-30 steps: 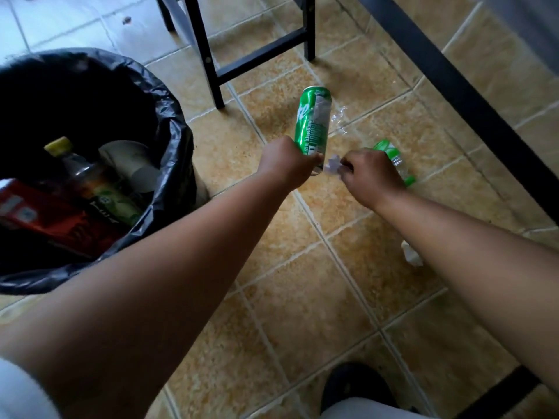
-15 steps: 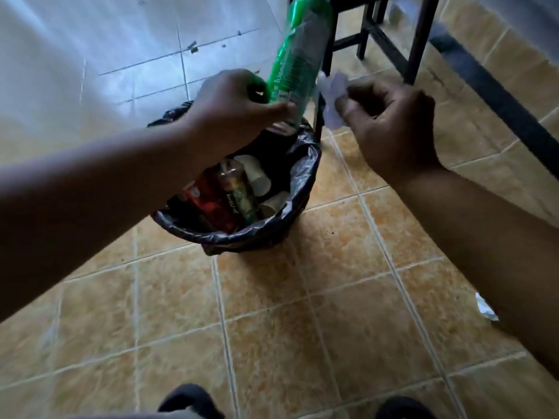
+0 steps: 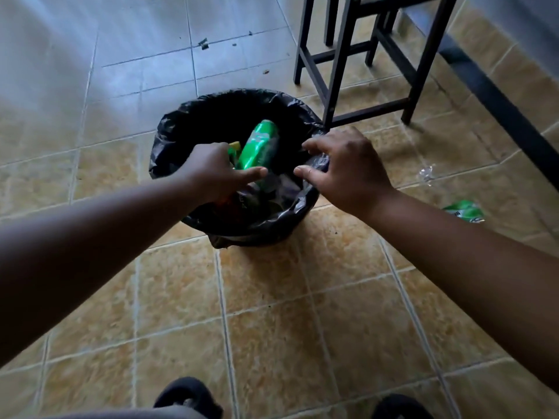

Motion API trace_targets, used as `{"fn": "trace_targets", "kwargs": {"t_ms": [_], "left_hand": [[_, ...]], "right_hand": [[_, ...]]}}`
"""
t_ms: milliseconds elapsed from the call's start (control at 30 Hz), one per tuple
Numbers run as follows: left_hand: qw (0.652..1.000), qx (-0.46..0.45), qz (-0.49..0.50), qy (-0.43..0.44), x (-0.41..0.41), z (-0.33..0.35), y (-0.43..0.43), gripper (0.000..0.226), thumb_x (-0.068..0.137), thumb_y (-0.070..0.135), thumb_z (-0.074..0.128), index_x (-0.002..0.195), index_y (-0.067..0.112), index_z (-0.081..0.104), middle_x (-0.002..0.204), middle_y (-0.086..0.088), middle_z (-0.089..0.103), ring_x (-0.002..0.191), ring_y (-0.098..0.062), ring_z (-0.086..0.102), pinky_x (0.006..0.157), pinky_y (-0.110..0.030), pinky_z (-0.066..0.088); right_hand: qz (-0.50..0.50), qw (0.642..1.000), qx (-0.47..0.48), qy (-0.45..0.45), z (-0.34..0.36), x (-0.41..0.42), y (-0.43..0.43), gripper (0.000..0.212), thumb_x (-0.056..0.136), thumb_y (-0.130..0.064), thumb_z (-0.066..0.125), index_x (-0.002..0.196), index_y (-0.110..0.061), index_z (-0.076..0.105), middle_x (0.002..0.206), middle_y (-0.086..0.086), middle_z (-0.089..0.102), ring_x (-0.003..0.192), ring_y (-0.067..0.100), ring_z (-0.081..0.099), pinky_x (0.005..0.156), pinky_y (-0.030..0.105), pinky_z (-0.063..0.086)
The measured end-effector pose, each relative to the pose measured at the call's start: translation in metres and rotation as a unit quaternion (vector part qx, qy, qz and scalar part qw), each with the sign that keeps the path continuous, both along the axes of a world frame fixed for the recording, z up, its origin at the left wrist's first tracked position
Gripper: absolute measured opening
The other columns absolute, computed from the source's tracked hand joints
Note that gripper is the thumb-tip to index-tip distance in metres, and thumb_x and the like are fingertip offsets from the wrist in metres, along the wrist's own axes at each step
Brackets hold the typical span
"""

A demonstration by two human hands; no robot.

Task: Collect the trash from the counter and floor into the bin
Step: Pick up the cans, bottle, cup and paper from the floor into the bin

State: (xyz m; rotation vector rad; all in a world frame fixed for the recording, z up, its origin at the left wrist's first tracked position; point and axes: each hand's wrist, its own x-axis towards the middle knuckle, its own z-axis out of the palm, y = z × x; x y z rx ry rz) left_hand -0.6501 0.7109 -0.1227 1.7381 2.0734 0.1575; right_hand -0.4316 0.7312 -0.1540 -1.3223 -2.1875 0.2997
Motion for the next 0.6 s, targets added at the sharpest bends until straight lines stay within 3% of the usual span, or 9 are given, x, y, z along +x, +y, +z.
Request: {"fn": "trace_targets", "kwargs": {"t_ms": [100,167,233,300,367,467,600], "left_hand": [[0.998,0.033,-0.030,0.037,0.005,0.005,0.007,0.056,0.072,0.065,0.066,0.086,0.010,0.065,0.078,-0.008,0.066,0.074,-0.026,0.065,0.062,-0.036,0.055],[0.998,0.056,-0.039,0.014,0.014,0.013,0.011,0.046,0.076,0.057,0.068,0.088,0.013,0.067,0.079,-0.004,0.068,0.077,-0.023,0.066,0.064,-0.031,0.053],[0.995,0.087,-0.052,-0.025,0.038,0.022,0.016,0.047,0.079,0.053,0.068,0.099,0.011,0.069,0.092,-0.008,0.070,0.085,-0.024,0.066,0.076,-0.037,0.056],[0.989,0.120,-0.085,-0.031,0.072,0.026,0.021,0.048,0.080,0.053,0.067,0.108,0.013,0.068,0.102,-0.011,0.070,0.094,-0.026,0.065,0.085,-0.036,0.053],[0.980,0.147,-0.132,-0.020,0.107,0.024,0.026,0.051,0.082,0.053,0.064,0.117,0.015,0.064,0.108,-0.009,0.070,0.098,-0.023,0.064,0.085,-0.029,0.048],[0.960,0.170,-0.219,-0.052,0.161,0.010,0.032,0.057,0.084,0.051,0.062,0.128,0.015,0.056,0.115,-0.006,0.067,0.100,-0.018,0.064,0.087,-0.029,0.051],[0.948,0.121,-0.283,-0.077,0.234,-0.028,0.040,0.058,0.084,0.047,0.064,0.130,0.013,0.054,0.119,-0.008,0.065,0.104,-0.022,0.063,0.086,-0.030,0.052]], "right_hand": [[-0.041,0.999,0.006,0.027,0.006,0.031,0.005,0.031,0.076,-0.038,0.071,0.099,-0.016,0.072,0.091,0.004,0.073,0.089,0.027,0.063,0.081,0.034,0.048],[-0.082,0.996,-0.013,0.040,0.007,0.061,0.008,0.030,0.079,-0.035,0.070,0.100,-0.013,0.072,0.091,0.005,0.073,0.086,0.022,0.066,0.081,0.034,0.051],[-0.143,0.987,-0.051,0.046,0.001,0.100,0.011,0.030,0.082,-0.035,0.069,0.103,-0.014,0.071,0.095,0.005,0.073,0.086,0.016,0.067,0.081,0.028,0.052],[-0.209,0.973,-0.088,0.046,-0.010,0.142,0.011,0.031,0.082,-0.034,0.069,0.106,-0.015,0.071,0.097,0.005,0.074,0.087,0.015,0.067,0.080,0.023,0.050],[-0.264,0.955,-0.129,0.046,-0.023,0.185,0.009,0.032,0.082,-0.034,0.069,0.107,-0.014,0.070,0.097,0.005,0.073,0.090,0.017,0.067,0.083,0.025,0.051],[-0.326,0.921,-0.205,0.056,-0.048,0.240,-0.005,0.032,0.082,-0.033,0.069,0.106,-0.012,0.069,0.101,0.007,0.073,0.095,0.018,0.066,0.083,0.025,0.048],[-0.390,0.884,-0.256,0.012,-0.084,0.292,-0.039,0.035,0.079,-0.032,0.072,0.102,-0.006,0.069,0.100,0.016,0.072,0.097,0.029,0.066,0.084,0.031,0.048]]}}
